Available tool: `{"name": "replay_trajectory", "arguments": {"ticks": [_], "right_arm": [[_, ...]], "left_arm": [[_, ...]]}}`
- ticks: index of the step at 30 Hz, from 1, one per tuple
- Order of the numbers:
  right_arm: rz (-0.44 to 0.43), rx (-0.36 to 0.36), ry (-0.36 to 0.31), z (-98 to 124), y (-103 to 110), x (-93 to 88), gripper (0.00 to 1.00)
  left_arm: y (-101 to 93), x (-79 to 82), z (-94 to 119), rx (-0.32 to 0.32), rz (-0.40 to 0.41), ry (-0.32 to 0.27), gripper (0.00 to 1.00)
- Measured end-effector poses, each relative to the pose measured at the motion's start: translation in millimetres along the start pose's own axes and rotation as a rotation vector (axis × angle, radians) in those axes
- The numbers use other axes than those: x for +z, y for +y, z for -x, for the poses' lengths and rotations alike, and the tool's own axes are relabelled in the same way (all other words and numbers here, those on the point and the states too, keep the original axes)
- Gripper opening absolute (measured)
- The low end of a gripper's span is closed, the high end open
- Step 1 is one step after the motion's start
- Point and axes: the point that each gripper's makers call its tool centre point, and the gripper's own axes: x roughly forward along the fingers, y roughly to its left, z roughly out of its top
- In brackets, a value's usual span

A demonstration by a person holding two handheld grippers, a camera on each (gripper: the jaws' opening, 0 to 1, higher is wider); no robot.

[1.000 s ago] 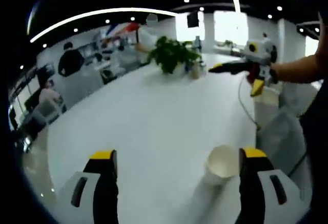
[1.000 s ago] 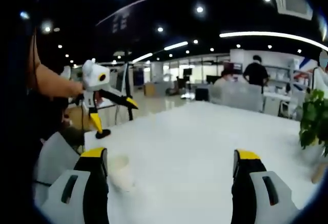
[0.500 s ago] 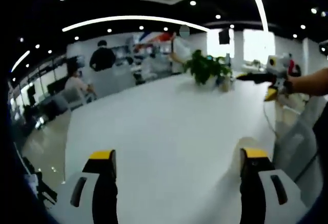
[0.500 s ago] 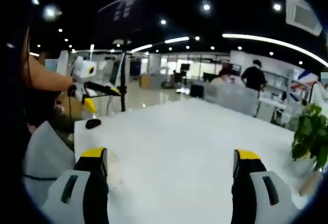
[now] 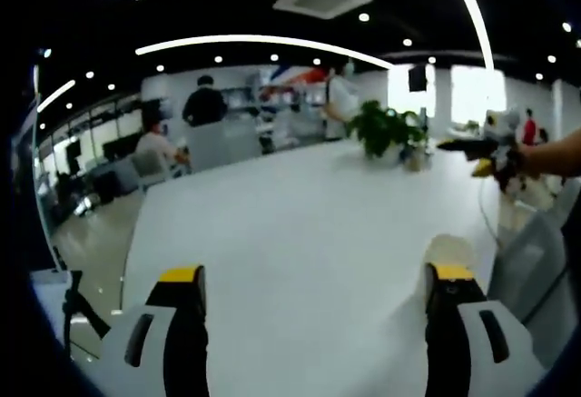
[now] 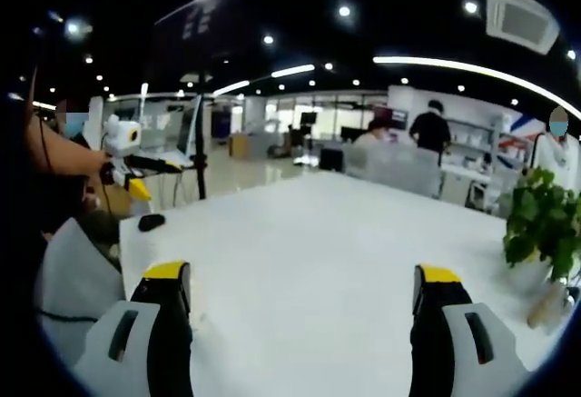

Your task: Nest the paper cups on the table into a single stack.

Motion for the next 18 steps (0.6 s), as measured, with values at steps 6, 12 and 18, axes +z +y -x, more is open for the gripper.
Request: {"name": "replay_trajectory", "arguments": {"ticks": [6,12,18], "right_arm": [[-0.006,-0.001,-0.008,-1,1,0.1,1.00],[0.018,0.010,-0.059,1,6,3.2,1.00],[0.012,0.039,-0.073,0,17,-5.1,1.00]], "left_arm": [[-4.5,2.9,0,-0.022,-0.004,-0.012,1.00],[-14.6,-8.7,-1,-0.044,-0.036,0.029,1.00],[-32.7,-18.0,-9,-0.087,-0.063,0.039,1.00]]}}
